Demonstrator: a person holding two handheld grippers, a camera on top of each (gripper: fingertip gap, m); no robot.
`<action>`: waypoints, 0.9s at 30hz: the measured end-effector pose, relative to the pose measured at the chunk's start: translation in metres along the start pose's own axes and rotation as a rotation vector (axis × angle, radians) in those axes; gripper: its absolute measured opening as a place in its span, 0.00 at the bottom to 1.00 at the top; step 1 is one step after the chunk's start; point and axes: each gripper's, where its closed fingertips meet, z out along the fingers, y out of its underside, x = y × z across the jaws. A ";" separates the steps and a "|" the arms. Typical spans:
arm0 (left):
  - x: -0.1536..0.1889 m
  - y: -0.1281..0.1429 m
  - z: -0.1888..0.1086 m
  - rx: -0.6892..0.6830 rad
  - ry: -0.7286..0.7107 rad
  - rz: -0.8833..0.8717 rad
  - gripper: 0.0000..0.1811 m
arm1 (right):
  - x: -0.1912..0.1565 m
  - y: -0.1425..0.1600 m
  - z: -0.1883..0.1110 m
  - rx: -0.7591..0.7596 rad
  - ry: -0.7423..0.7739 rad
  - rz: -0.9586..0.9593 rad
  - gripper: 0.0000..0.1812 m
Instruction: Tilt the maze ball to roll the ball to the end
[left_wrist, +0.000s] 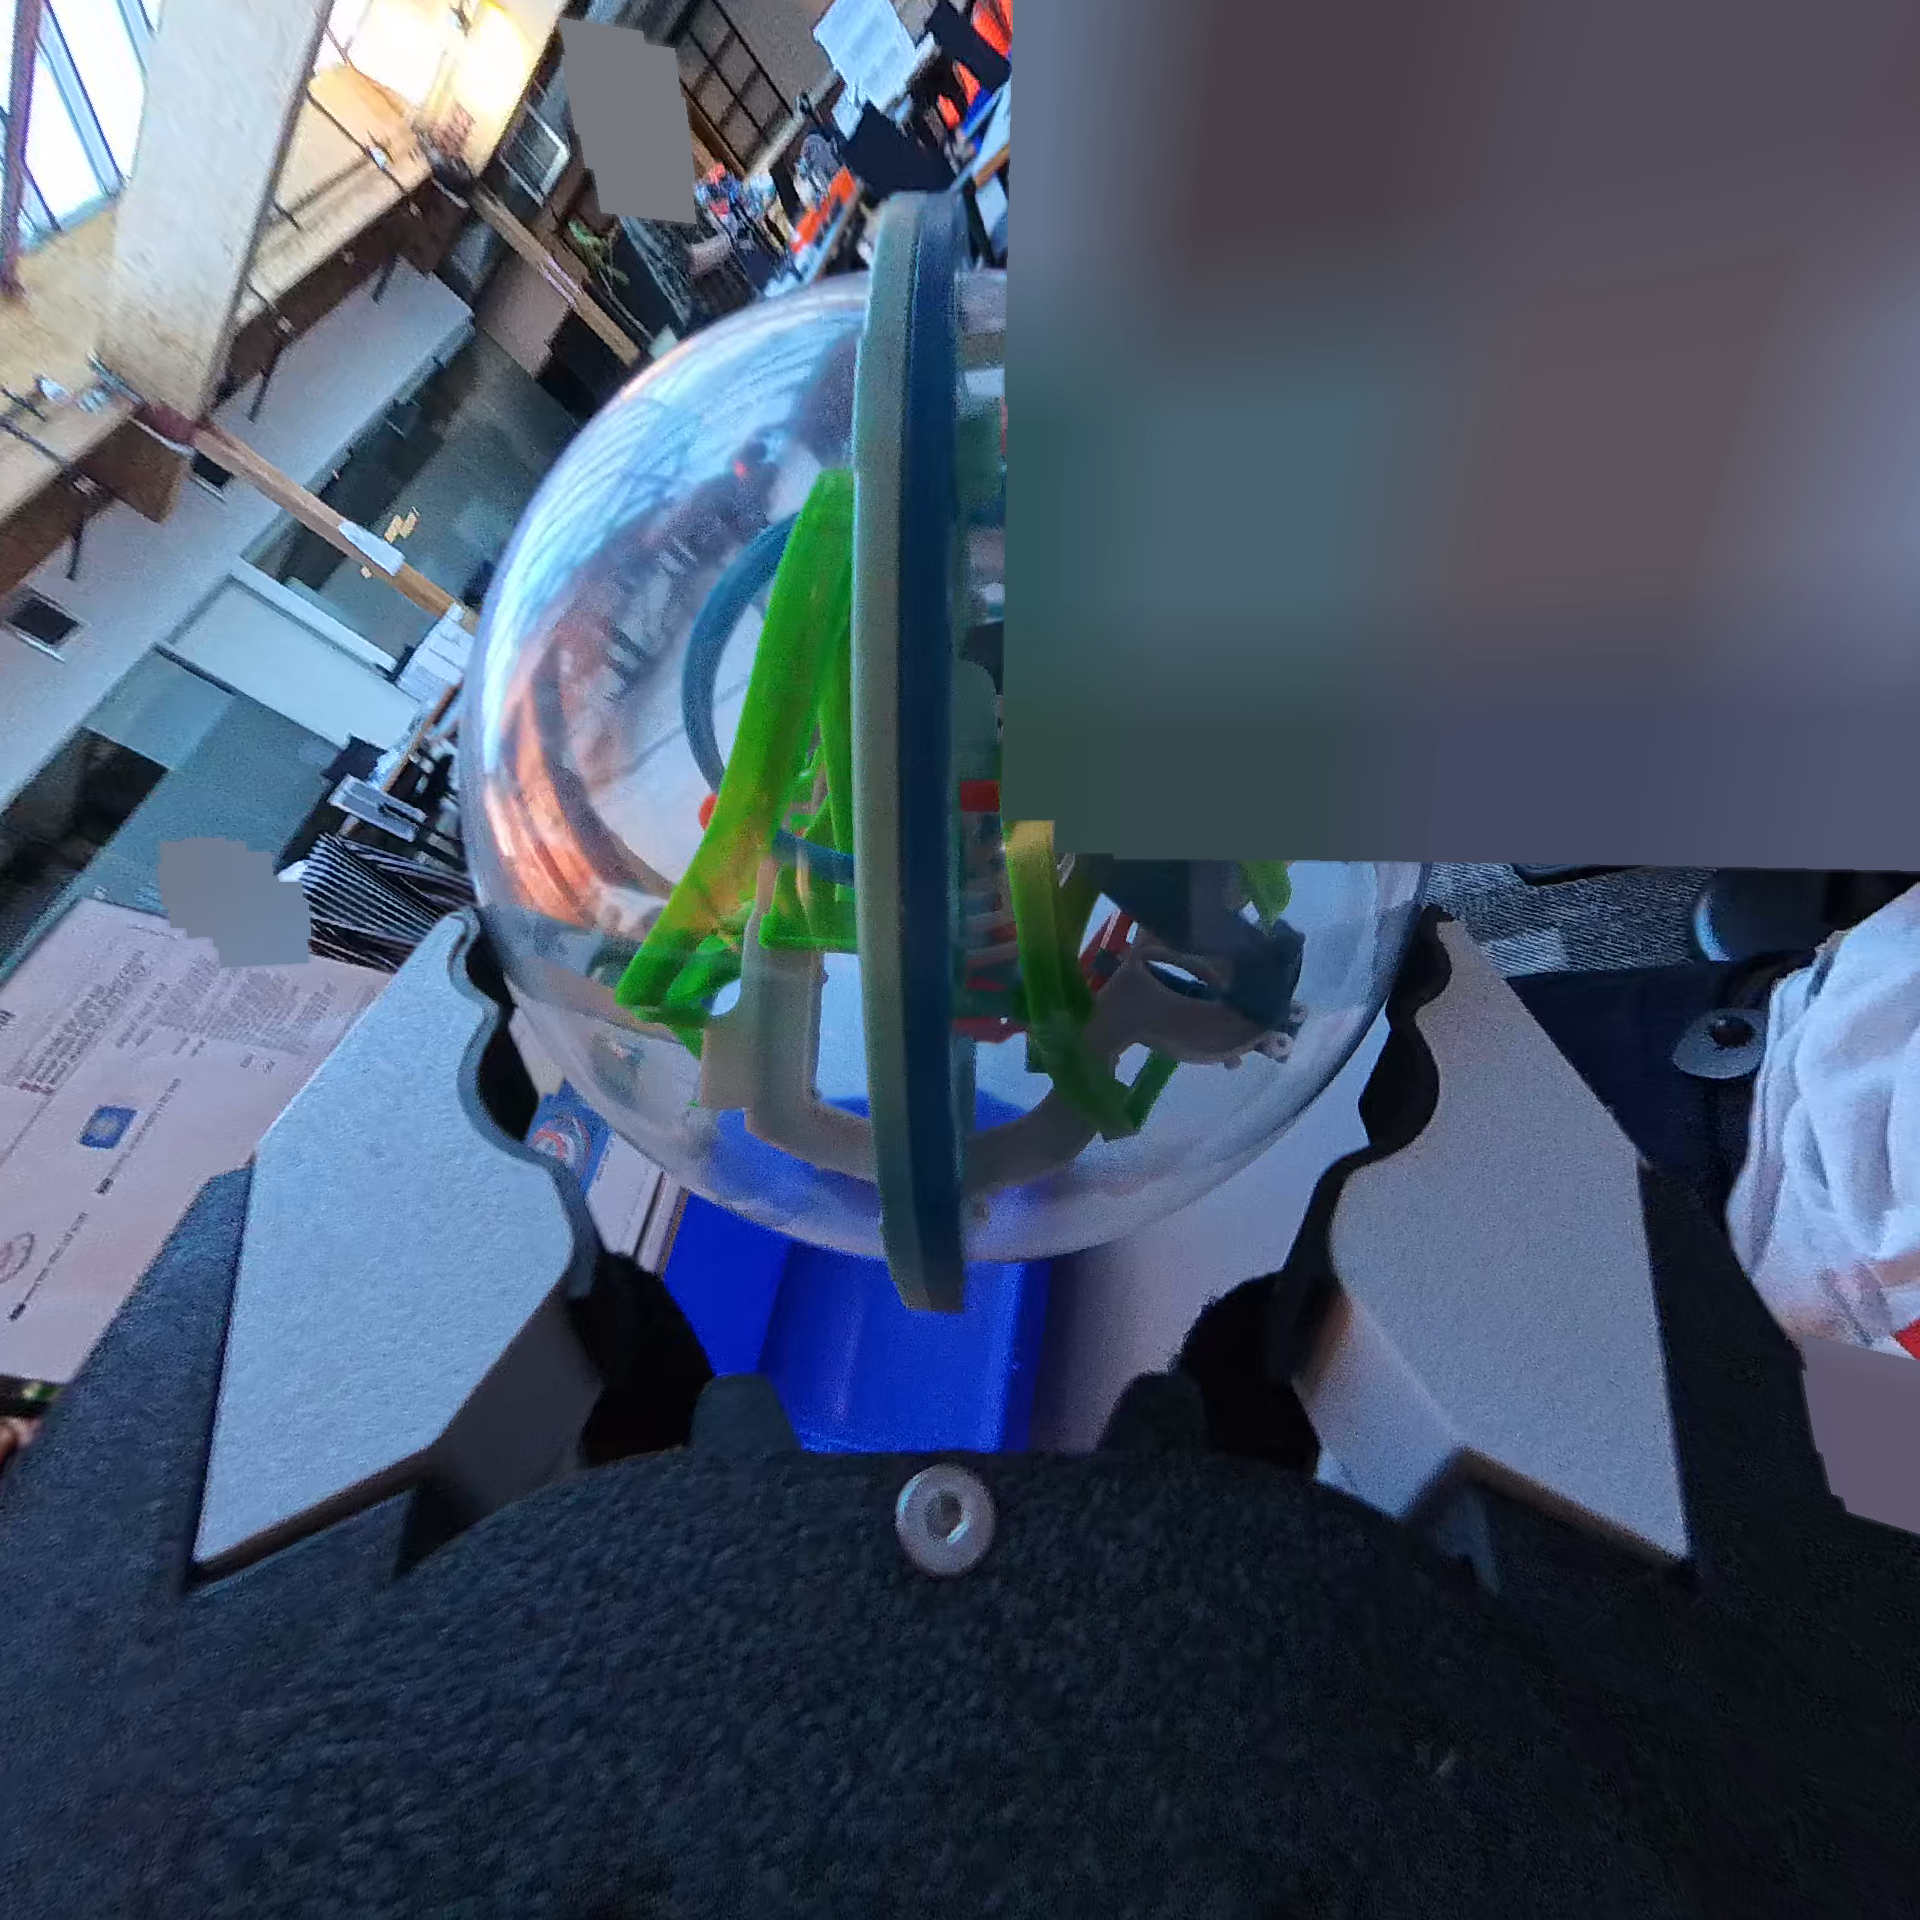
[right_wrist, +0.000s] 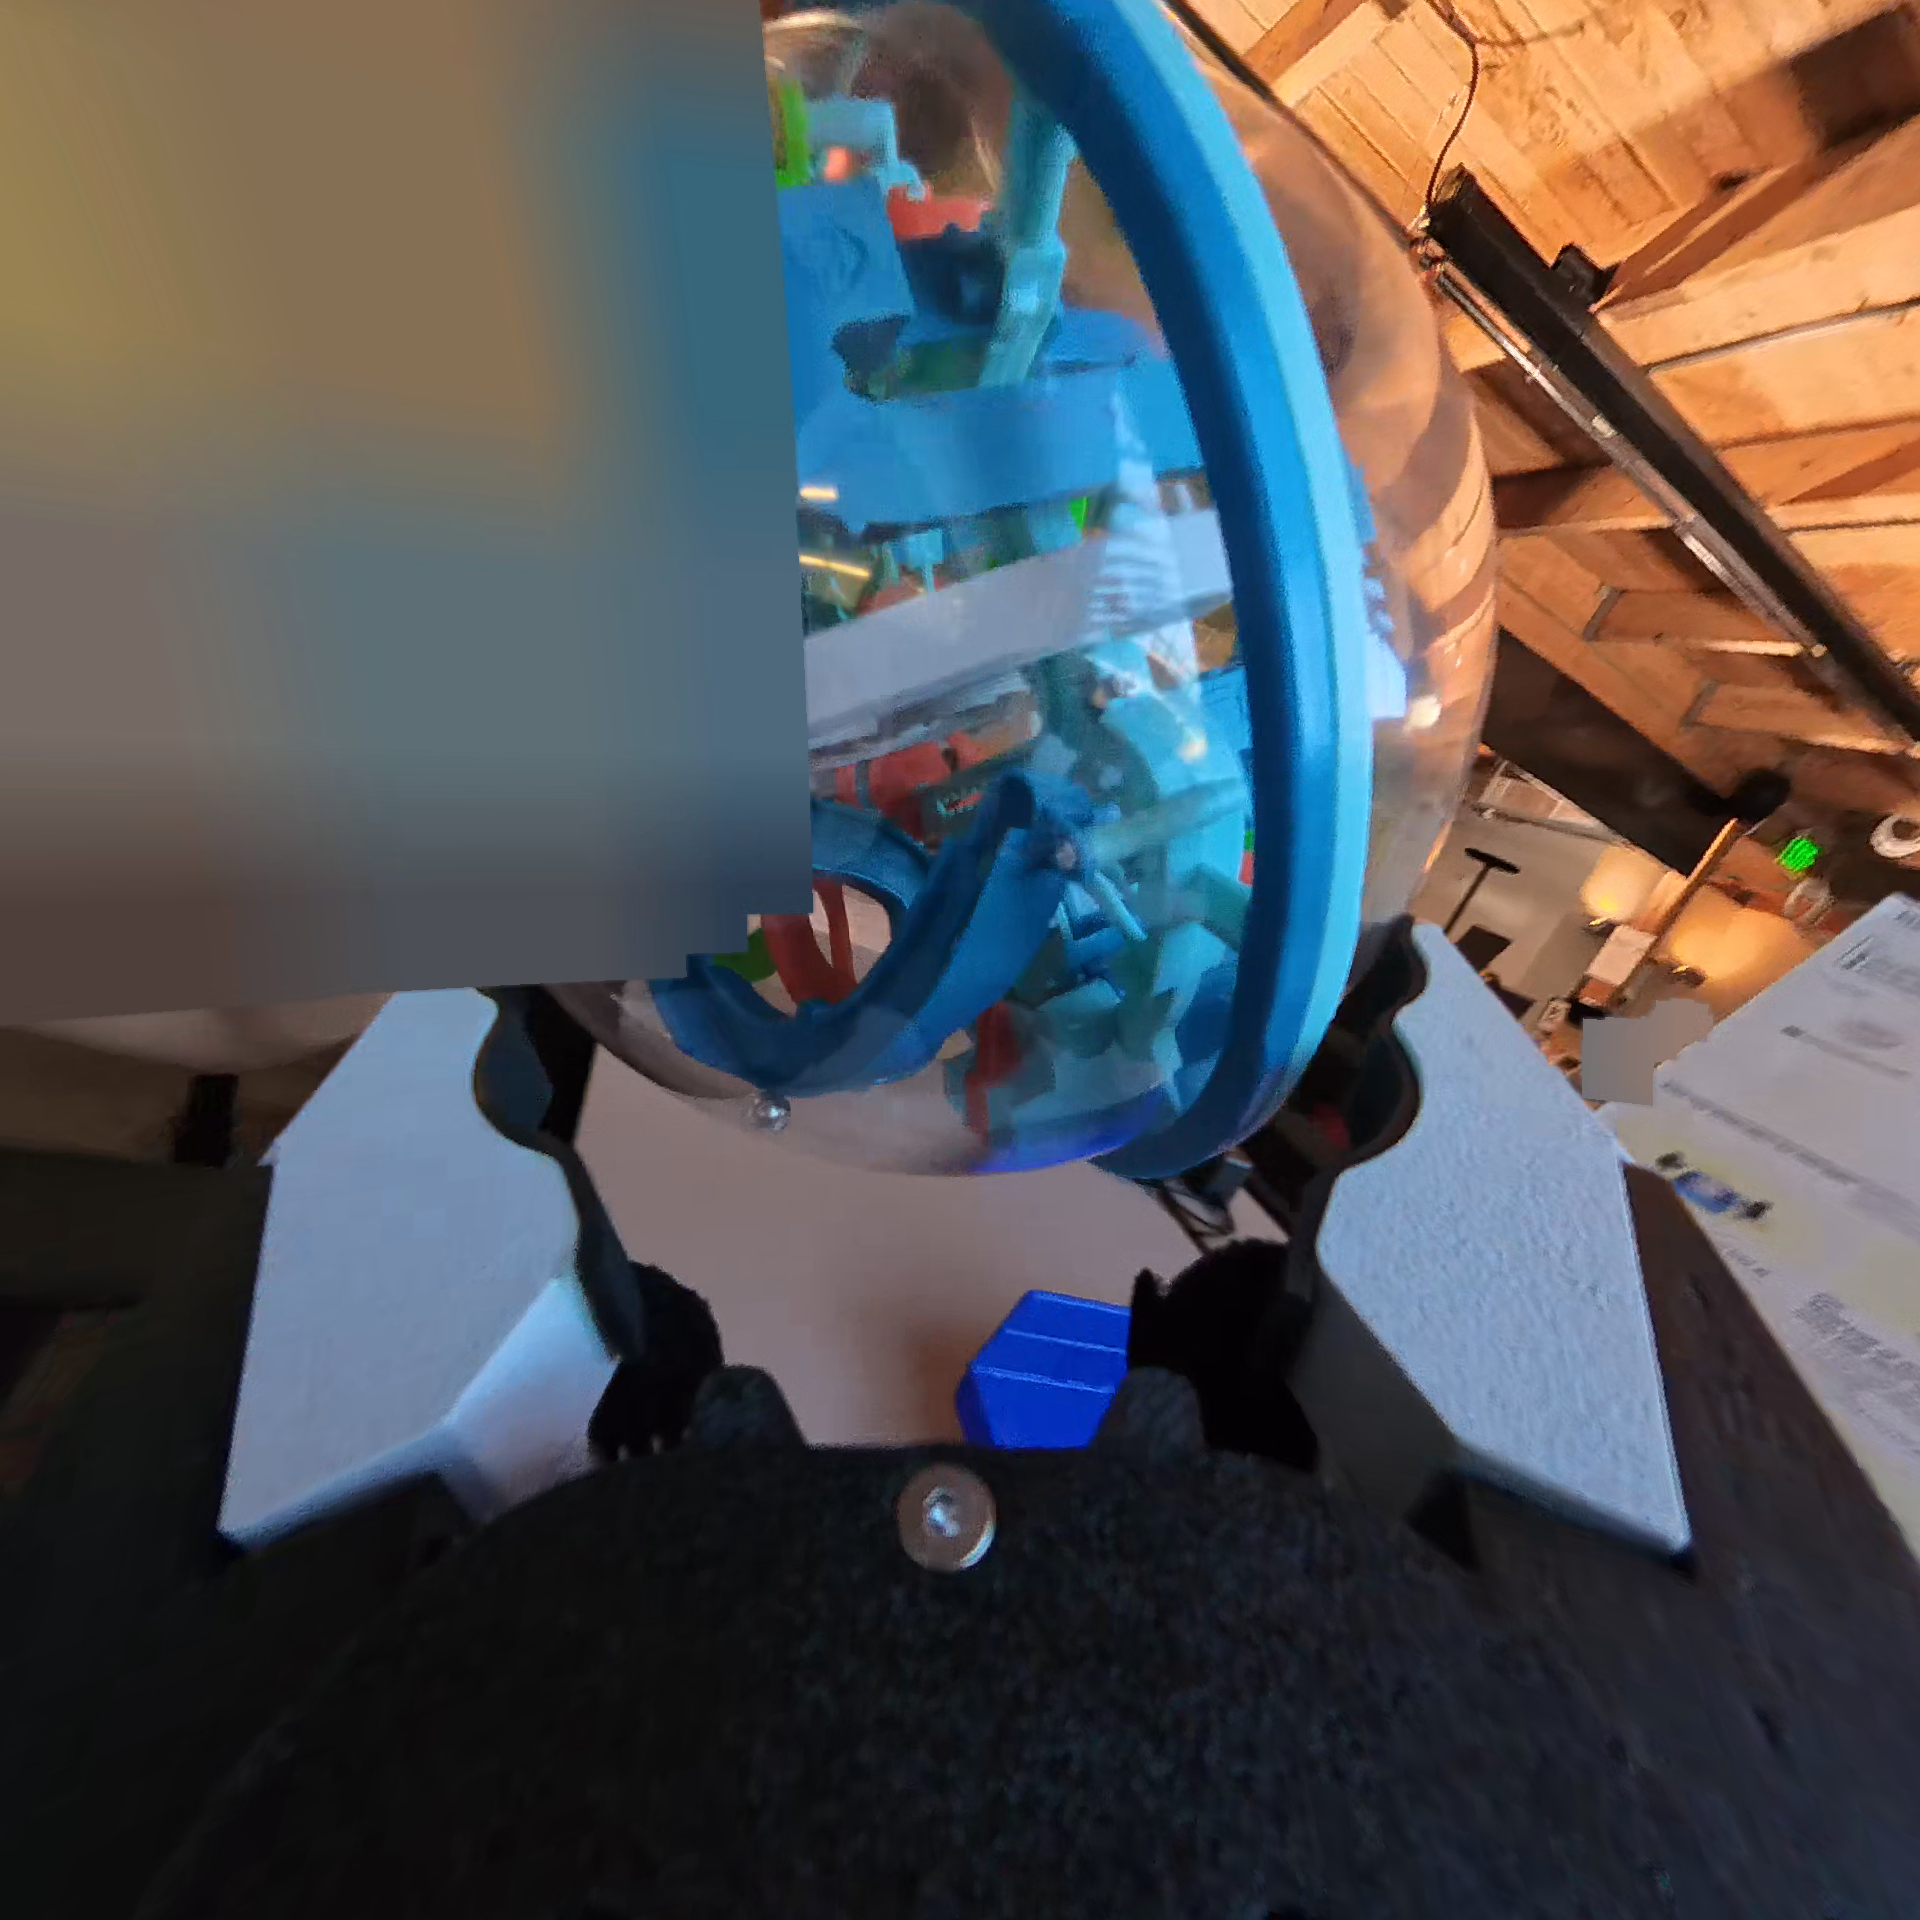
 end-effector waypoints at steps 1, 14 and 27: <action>0.003 -0.002 -0.001 0.028 -0.010 0.015 0.88 | -0.002 -0.004 -0.001 0.000 0.000 -0.031 0.85; 0.020 -0.018 -0.010 0.105 -0.071 0.101 0.88 | -0.017 -0.019 -0.004 -0.010 -0.026 -0.133 0.85; 0.051 -0.023 -0.012 0.047 -0.328 0.584 0.88 | -0.038 -0.036 -0.023 -0.051 0.021 -0.750 0.85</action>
